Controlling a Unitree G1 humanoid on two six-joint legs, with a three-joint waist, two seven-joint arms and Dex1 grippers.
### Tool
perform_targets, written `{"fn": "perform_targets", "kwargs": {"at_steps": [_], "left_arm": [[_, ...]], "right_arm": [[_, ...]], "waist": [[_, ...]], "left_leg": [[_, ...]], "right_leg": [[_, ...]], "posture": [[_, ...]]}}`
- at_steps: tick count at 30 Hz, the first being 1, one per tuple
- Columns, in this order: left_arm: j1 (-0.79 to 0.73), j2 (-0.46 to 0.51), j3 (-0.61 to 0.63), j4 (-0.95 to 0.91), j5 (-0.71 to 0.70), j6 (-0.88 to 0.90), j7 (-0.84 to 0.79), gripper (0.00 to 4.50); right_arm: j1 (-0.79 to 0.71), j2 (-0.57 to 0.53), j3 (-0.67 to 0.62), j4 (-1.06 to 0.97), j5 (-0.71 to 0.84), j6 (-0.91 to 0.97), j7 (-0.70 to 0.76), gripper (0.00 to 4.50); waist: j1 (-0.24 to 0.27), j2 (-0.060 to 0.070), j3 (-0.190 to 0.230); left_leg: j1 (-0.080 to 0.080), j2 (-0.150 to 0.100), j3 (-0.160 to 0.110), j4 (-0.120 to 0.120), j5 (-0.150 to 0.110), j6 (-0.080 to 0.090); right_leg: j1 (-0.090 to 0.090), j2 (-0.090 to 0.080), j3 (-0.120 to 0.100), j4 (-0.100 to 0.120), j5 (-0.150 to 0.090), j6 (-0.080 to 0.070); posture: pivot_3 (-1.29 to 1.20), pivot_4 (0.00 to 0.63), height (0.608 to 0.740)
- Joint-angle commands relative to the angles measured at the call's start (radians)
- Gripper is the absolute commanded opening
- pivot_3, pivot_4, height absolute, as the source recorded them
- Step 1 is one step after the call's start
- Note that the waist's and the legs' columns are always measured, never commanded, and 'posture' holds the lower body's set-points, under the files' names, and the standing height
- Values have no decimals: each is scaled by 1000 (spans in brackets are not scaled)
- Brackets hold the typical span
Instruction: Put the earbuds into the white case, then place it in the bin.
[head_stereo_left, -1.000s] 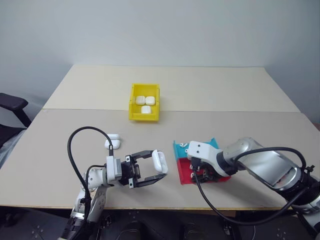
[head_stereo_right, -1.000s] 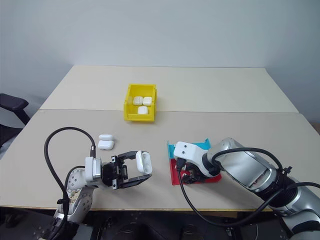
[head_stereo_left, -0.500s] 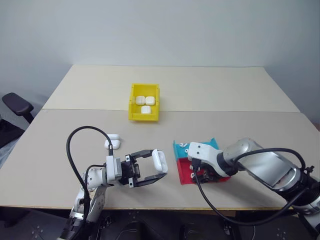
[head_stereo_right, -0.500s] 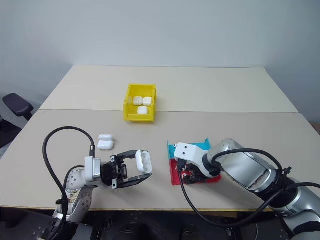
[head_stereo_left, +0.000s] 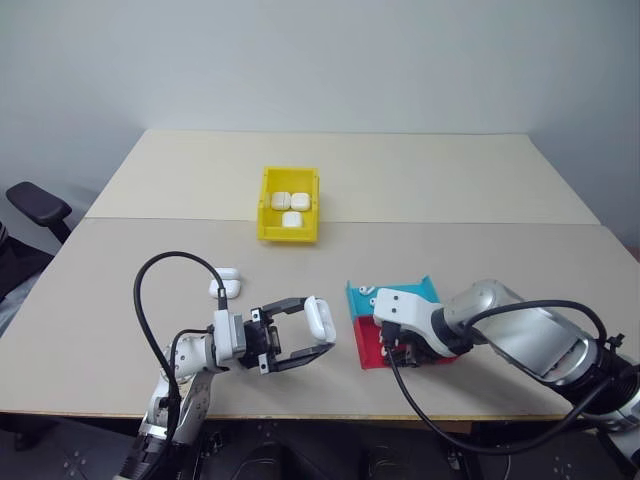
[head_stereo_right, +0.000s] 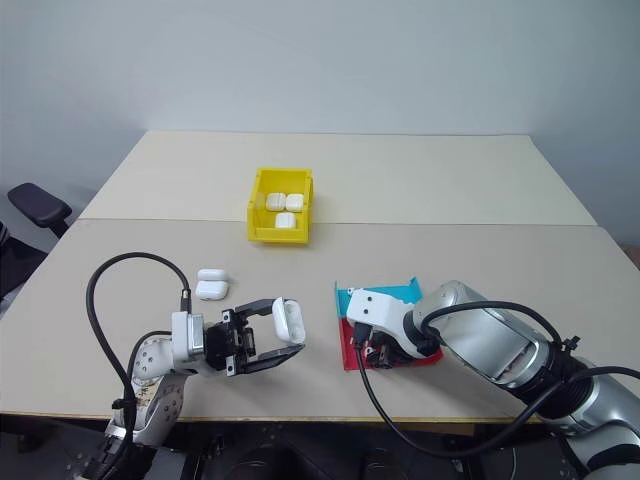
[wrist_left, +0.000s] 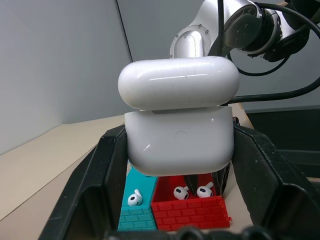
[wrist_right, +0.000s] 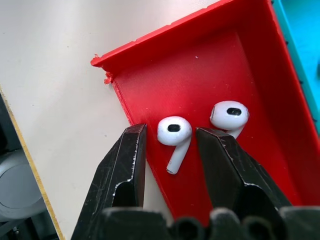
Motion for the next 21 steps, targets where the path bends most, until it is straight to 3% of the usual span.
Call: {"fn": "perform_targets", "kwargs": {"at_steps": [1,9,13,21], "left_arm": [[-2,3,-4,-38,2,-5,6,2790],[-3,3,-4,-36,5,-8,9,2790],[0,4,-4,-38,7,-6,11,2790],[0,4,-3,-37,8,-7,9,2790]], "right_arm": [[-1,2,-3,-5,-13,-14,-10,1987],[-1,9,3,-4,-16,-14,-8,1987],[-1,9,7,-5,-18,-15,-8,1129],[5,2,12,-13,-27,-24,-8,1129]], "waist": [[0,0,0],[0,0,0],[0,0,0],[0,0,0]], "left_leg": [[0,0,0,0,0,0],[0,0,0,0,0,0],[0,0,0,0,0,0],[0,0,0,0,0,0]], "right_leg": [[0,0,0,0,0,0],[0,0,0,0,0,0],[0,0,0,0,0,0],[0,0,0,0,0,0]], "posture": [[0,150,740],[0,150,740],[0,150,740],[0,150,740]]}}
